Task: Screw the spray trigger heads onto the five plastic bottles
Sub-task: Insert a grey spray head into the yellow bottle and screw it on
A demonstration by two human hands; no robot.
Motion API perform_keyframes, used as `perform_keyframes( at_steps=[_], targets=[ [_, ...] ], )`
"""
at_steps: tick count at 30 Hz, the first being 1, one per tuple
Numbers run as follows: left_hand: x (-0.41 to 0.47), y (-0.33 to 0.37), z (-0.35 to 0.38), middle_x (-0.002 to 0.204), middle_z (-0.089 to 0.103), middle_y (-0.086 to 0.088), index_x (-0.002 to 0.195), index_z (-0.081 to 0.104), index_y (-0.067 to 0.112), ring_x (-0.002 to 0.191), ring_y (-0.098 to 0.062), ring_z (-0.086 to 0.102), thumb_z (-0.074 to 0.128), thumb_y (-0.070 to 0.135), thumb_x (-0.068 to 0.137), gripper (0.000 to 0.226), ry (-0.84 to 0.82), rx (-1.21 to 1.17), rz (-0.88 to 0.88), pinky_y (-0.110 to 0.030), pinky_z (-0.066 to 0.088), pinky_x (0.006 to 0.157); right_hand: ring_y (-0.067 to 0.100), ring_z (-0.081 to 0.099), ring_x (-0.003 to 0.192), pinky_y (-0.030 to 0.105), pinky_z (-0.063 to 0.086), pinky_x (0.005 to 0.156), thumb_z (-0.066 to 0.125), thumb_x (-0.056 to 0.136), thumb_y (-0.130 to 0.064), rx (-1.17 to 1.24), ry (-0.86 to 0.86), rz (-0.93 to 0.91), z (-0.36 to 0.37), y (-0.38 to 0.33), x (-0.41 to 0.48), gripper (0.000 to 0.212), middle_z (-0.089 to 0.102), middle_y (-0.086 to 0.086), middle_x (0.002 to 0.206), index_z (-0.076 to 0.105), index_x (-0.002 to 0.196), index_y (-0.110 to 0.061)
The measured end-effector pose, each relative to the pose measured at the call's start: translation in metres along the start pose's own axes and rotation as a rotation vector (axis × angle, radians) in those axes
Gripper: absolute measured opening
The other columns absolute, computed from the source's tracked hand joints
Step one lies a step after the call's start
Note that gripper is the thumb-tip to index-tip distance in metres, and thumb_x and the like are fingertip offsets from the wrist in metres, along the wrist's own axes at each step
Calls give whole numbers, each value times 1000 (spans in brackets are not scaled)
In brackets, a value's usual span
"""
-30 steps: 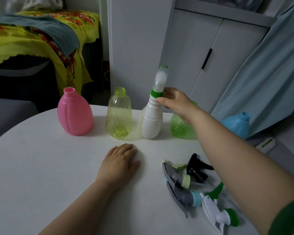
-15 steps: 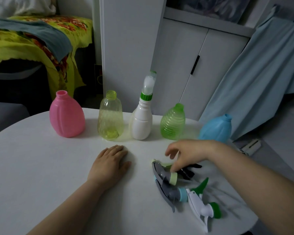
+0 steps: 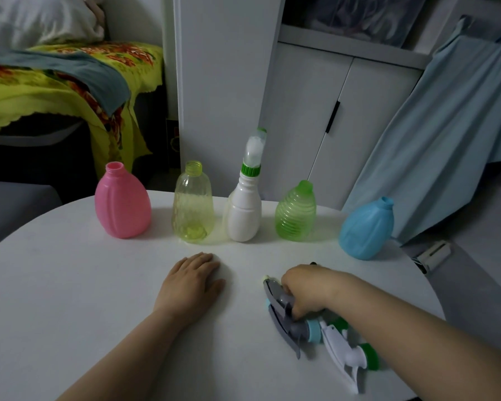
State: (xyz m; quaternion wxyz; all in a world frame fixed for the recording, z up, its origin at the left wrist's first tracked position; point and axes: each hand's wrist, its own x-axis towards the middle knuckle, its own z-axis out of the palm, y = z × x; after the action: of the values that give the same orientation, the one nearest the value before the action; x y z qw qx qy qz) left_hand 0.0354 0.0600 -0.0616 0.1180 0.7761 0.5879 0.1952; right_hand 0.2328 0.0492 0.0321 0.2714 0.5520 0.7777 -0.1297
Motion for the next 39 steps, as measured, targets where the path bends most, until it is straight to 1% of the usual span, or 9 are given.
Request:
perform_keyframes(
  at_steps=[5, 10, 13, 16, 20, 23, 26, 30, 39],
  targets=[
    [-1, 1, -4, 143, 40, 3, 126, 45, 22, 132, -13, 32, 45, 39, 87, 42, 38, -33, -9, -25, 17, 110, 17, 50, 83, 24, 39, 71, 65, 74, -16, 315, 113, -4, -16, 20, -8, 29, 61, 8, 109, 59, 101, -10],
    [-7, 3, -10, 135, 49, -1, 118, 54, 18, 126, -16, 42, 50, 28, 86, 33, 60, -124, -25, -24, 25, 105, 5, 49, 63, 11, 42, 52, 65, 75, -7, 819, 313, -97, -46, 49, -29, 13, 59, -3, 75, 61, 84, -15],
    [-13, 5, -25, 110, 66, -12, 100, 65, 9, 99, -26, 58, 56, 13, 83, 20, 203, -339, -157, -28, 39, 85, 6, 52, 68, 9, 45, 54, 61, 77, -1, 1066, 449, -169, -52, 62, -39, 15, 58, -3, 74, 62, 85, -14],
    [-9, 5, -50, 88, 67, -19, 92, 66, 4, 70, -25, 52, 61, 6, 78, 14, 455, -386, -210, -31, 38, 67, 3, 56, 68, 8, 48, 57, 58, 77, 3, 1203, 627, -228, -55, 67, -41, 25, 61, -3, 78, 60, 80, -21],
    [17, 1, -81, 102, 56, -17, 112, 54, 5, 96, -31, 50, 65, 10, 76, 38, 623, -404, -242, -39, 40, 78, -2, 62, 59, 10, 51, 57, 53, 79, 5, 1487, 912, -273, -64, 69, -38, 24, 69, -10, 63, 58, 79, -19],
    [36, -5, -90, 129, 45, -18, 128, 38, 9, 118, -31, 42, 71, 19, 72, 66, 548, -427, -252, -44, 37, 99, -1, 64, 60, 12, 51, 56, 54, 80, 1, 1553, 991, -292, -70, 72, -38, 20, 69, -15, 56, 59, 79, -19],
    [53, -10, -88, 142, 34, -13, 136, 24, 13, 127, -26, 35, 75, 23, 67, 86, 406, -526, -236, -41, 33, 106, 1, 65, 63, 14, 53, 58, 52, 81, 1, 1654, 1030, -356, -74, 73, -40, 19, 70, -13, 60, 59, 78, -17],
    [68, -17, -81, 139, 40, -8, 137, 23, 16, 119, -13, 37, 77, 17, 65, 90, 289, -716, -213, -27, 32, 93, 4, 67, 65, 18, 55, 60, 48, 82, 1, 1790, 1018, -442, -80, 71, -43, 23, 72, -7, 63, 61, 73, -15],
    [89, -20, -70, 126, 48, -8, 129, 35, 16, 111, -18, 44, 77, 14, 63, 78, 297, -716, -177, -31, 37, 88, 9, 68, 69, 21, 57, 65, 54, 70, -7, 1795, 1019, -564, -98, 56, -44, 14, 72, -4, 65, 63, 68, -17]
  ],
)
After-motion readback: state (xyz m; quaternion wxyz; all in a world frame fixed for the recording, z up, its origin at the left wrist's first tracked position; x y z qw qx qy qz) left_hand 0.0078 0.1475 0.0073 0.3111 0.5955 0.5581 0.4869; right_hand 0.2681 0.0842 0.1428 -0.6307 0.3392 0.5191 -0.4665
